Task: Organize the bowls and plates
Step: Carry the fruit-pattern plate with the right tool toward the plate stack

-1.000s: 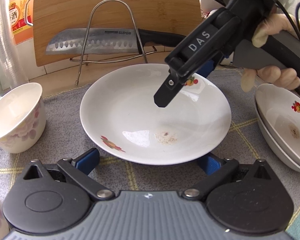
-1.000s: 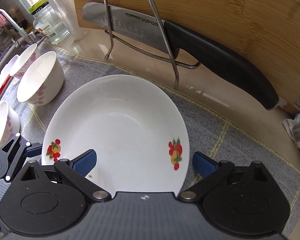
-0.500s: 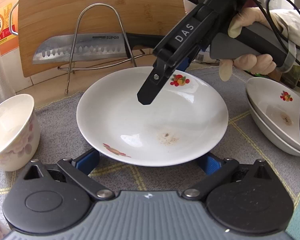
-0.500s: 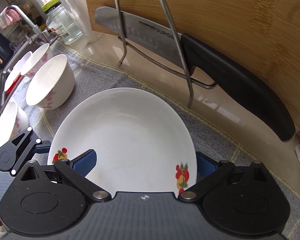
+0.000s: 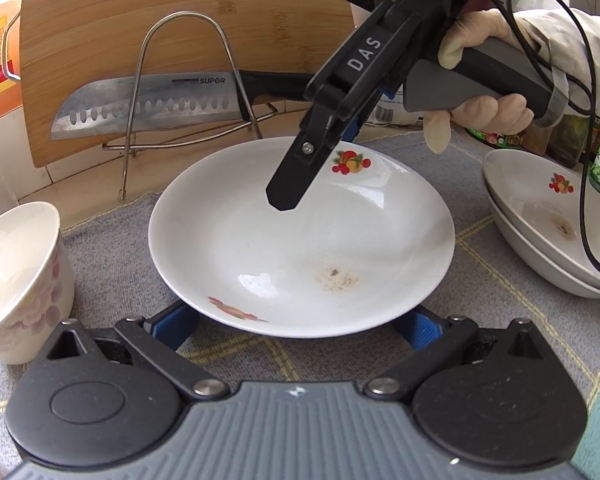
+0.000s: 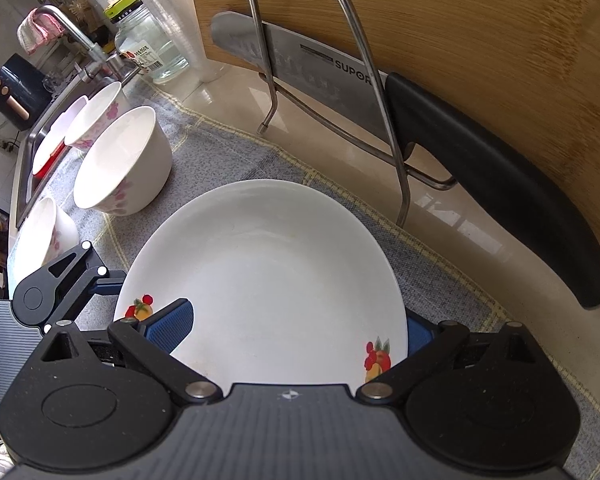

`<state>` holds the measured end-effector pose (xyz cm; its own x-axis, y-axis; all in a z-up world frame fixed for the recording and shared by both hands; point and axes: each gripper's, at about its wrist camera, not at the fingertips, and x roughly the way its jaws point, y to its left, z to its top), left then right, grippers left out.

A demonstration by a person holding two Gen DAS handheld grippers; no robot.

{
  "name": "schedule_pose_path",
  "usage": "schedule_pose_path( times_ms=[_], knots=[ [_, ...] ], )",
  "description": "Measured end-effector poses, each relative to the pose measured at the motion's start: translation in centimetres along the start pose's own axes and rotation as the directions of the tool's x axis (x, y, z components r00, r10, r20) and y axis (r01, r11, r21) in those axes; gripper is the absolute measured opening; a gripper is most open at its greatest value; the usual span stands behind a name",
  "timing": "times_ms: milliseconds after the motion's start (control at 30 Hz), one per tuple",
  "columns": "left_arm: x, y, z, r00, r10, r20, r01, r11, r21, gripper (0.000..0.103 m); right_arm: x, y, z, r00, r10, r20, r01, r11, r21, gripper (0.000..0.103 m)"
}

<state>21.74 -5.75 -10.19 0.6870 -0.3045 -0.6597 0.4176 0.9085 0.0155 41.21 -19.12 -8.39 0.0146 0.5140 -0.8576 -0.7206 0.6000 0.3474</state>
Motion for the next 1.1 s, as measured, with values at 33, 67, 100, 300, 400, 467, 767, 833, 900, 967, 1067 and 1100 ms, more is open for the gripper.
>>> schedule_pose_path(
  times_ms=[33,67,100,300,400,467,767,833,900,967,1067,1100],
  knots=[
    [0.01,0.01,0.01,1.0,-0.003,0.001,0.003,1.0,0.004,0.103,-0.01,0.01,-0.01,1.0,0.0,0.0,0.0,1.0,-0.001,0.103],
    [-0.01,0.01,0.01,1.0,-0.005,0.001,0.005,1.0,0.007,0.103,-0.03,0.0,-0.02,1.0,-0.001,0.0,0.001,1.0,0.0,0.103],
    [-0.03,-0.01,0.02,1.0,-0.007,0.001,0.007,1.0,0.01,0.103,-0.06,-0.03,-0.05,1.0,-0.002,0.001,0.002,1.0,0.0,0.103],
    [-0.17,-0.21,0.04,1.0,-0.011,0.005,0.011,1.0,0.028,0.103,-0.18,0.04,-0.12,1.0,-0.013,-0.002,0.013,1.0,0.0,0.101],
    [-0.13,-0.16,0.09,1.0,-0.016,0.002,0.016,1.0,0.022,0.103,-0.17,0.15,-0.15,1.0,-0.019,-0.007,0.019,1.0,-0.008,0.101],
    [-0.13,-0.14,0.11,1.0,-0.013,0.0,0.013,1.0,0.023,0.103,-0.17,0.18,-0.16,1.0,-0.023,-0.01,0.023,1.0,-0.008,0.101],
    [-0.16,-0.21,0.14,1.0,-0.008,-0.003,0.008,1.0,0.026,0.102,-0.1,0.45,-0.19,0.999,-0.03,-0.02,0.03,0.999,-0.013,0.101],
    [-0.14,-0.14,0.21,1.0,-0.012,-0.007,0.012,1.0,0.027,0.102,-0.02,0.58,-0.21,0.999,-0.036,-0.025,0.035,0.999,-0.024,0.101],
    [-0.08,-0.07,0.26,1.0,-0.018,-0.009,0.018,0.999,0.026,0.102,0.04,0.66,-0.21,0.999,-0.041,-0.027,0.04,0.999,-0.035,0.101],
    [-0.01,0.01,0.29,1.0,-0.022,-0.009,0.023,0.999,0.024,0.102,0.02,0.57,-0.13,0.999,-0.037,-0.025,0.036,0.999,-0.034,0.101],
    [-0.02,-0.04,0.3,1.0,-0.022,-0.008,0.022,0.999,0.023,0.102,-0.07,0.42,-0.11,0.999,-0.033,-0.018,0.032,0.999,-0.02,0.101],
    [-0.03,-0.08,0.29,1.0,-0.021,-0.008,0.022,0.999,0.023,0.101,-0.07,0.5,-0.16,0.999,-0.037,-0.019,0.036,0.999,-0.026,0.101]
  ],
)
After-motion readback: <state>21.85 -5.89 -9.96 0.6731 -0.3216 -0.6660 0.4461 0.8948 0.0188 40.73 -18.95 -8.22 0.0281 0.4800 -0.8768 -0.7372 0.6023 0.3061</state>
